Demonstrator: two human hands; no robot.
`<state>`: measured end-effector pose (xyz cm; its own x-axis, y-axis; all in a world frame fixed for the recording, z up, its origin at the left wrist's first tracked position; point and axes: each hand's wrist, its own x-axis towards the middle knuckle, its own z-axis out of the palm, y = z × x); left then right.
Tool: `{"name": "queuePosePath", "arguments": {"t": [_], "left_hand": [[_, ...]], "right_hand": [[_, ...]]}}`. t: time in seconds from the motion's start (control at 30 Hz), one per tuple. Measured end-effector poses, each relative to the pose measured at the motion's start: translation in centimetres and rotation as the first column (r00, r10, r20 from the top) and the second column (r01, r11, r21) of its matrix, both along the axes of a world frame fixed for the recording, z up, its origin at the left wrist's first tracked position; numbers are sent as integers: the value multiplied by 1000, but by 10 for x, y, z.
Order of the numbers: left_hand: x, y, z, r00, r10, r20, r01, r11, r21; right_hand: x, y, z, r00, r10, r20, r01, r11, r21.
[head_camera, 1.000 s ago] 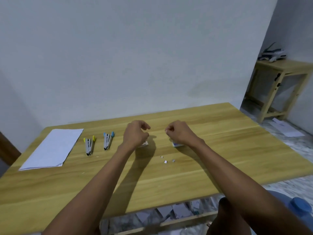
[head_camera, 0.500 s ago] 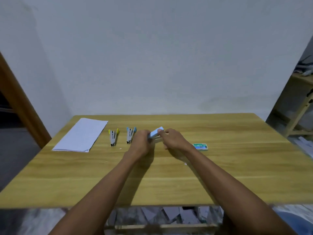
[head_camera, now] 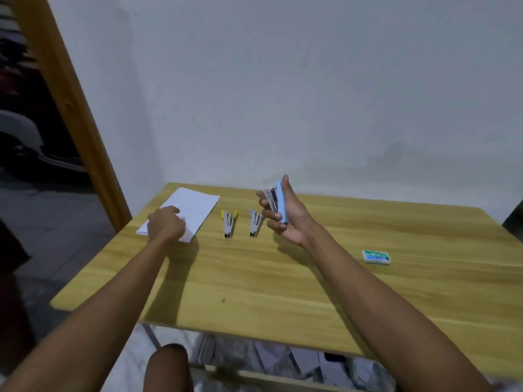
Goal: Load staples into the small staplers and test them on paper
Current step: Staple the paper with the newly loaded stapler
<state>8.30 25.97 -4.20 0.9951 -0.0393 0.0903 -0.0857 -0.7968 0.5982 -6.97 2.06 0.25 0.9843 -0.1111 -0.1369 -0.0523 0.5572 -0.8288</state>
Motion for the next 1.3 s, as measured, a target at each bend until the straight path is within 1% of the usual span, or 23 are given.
{"name": "queuePosePath", "arguments": {"t": [0.1, 0.2, 0.27, 0.3, 0.37, 0.4, 0.43, 0.47, 0.53, 0.6, 0.67, 0.73, 0.77, 0.83, 0.9, 0.97, 1.03, 1.1, 1.2, 1.23, 1.27, 1.3], "left_hand": [[13, 31, -20, 995, 24, -100, -7, 986, 165], [14, 43, -22, 997, 26, -72, -8, 971, 237], [11, 43, -12, 997, 45, -59, -25, 953, 300], [12, 42, -9, 995, 87, -44, -68, 941, 331], [10, 42, -2, 984, 175, -43, -147, 917, 369], [11, 43, -1, 981, 188, -54, -156, 918, 366], [13, 45, 0, 980, 178, -90, -135, 924, 358], [13, 47, 3, 978, 150, -142, -95, 936, 338], [14, 50, 12, 959, 90, -267, -20, 967, 254], [15, 51, 18, 916, 46, -399, 19, 987, 158], [12, 55, 22, 890, 50, -453, -33, 998, 46], [15, 64, 20, 896, 24, -444, -105, 981, -160], [15, 69, 19, 902, -18, -431, -118, 951, -286], [3, 73, 22, 905, -120, -409, -122, 847, -518], [-9, 70, 22, 915, -189, -357, -105, 741, -663], [-21, 63, 20, 938, -209, -276, -65, 676, -734], [-29, 52, 20, 946, -232, -226, -43, 601, -798], [-32, 41, 21, 942, -275, -193, -17, 535, -845], [-29, 32, 25, 939, -316, -134, 31, 467, -884], [-26, 29, 27, 935, -338, -110, 56, 446, -893], [-24, 26, 31, 928, -363, -83, 91, 437, -895], [-22, 22, 35, 920, -387, -60, 132, 452, -882]], "right_hand": [[6, 15, -3, 997, 57, -46, -63, 990, -129], [12, 27, -5, 994, 27, -109, -59, 952, -301], [13, 31, -6, 990, 14, -143, -80, 878, -471], [14, 33, -7, 988, 21, -155, -103, 835, -541], [15, 36, -9, 983, 54, -178, -155, 763, -628], [16, 37, -10, 980, 72, -186, -179, 726, -664], [17, 39, -10, 979, 80, -188, -190, 694, -694], [18, 40, -11, 981, 74, -179, -181, 682, -709], [21, 43, -11, 989, 32, -143, -122, 723, -680], [25, 44, -10, 990, -2, -139, -88, 767, -636], [30, 46, -11, 988, 4, -157, -102, 778, -620], [35, 50, -14, 985, 34, -166, -128, 795, -593], [39, 51, -16, 986, 39, -163, -128, 806, -578], [46, 54, -21, 989, -8, -151, -78, 828, -555], [52, 52, -25, 984, -120, -130, 39, 861, -507], [56, 51, -27, 978, -164, -127, 82, 868, -489], [59, 50, -29, 973, -186, -133, 84, 832, -549], [62, 47, -29, 957, -256, -134, 132, 801, -585], [66, 33, -26, 928, -356, -113, 241, 800, -549], [66, 27, -23, 928, -352, -126, 236, 813, -532], [65, 19, -20, 941, -306, -142, 202, 848, -491], [66, 12, -18, 962, -232, -144, 154, 896, -417]]}}
